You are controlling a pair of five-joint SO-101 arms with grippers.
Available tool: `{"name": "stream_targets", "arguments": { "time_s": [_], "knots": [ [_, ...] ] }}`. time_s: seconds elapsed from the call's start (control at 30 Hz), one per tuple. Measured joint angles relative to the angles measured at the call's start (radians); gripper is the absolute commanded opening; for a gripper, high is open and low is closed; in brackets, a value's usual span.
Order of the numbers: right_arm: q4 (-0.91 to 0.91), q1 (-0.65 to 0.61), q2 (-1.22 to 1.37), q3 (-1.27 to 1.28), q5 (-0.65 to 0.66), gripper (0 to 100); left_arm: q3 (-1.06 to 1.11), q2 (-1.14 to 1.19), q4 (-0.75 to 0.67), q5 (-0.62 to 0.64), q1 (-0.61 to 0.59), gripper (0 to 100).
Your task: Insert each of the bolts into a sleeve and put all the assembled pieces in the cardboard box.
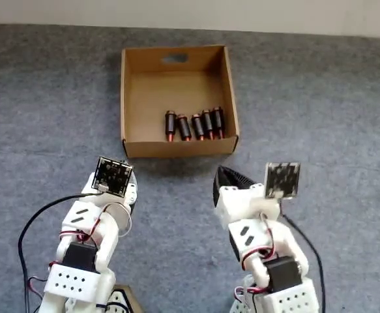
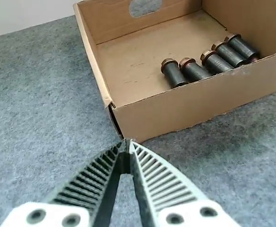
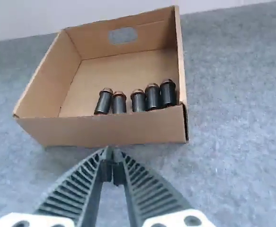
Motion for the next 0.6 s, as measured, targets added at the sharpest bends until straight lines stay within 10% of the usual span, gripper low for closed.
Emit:
{"name": "stream_targets", "arguments": {
  "time_s": [0.6],
  "knots": [
    [0.092, 0.009, -0.041, 0.120, 0.031, 0.5, 0.000, 0.000, 0.213, 0.000, 0.012, 1]
  ]
}}
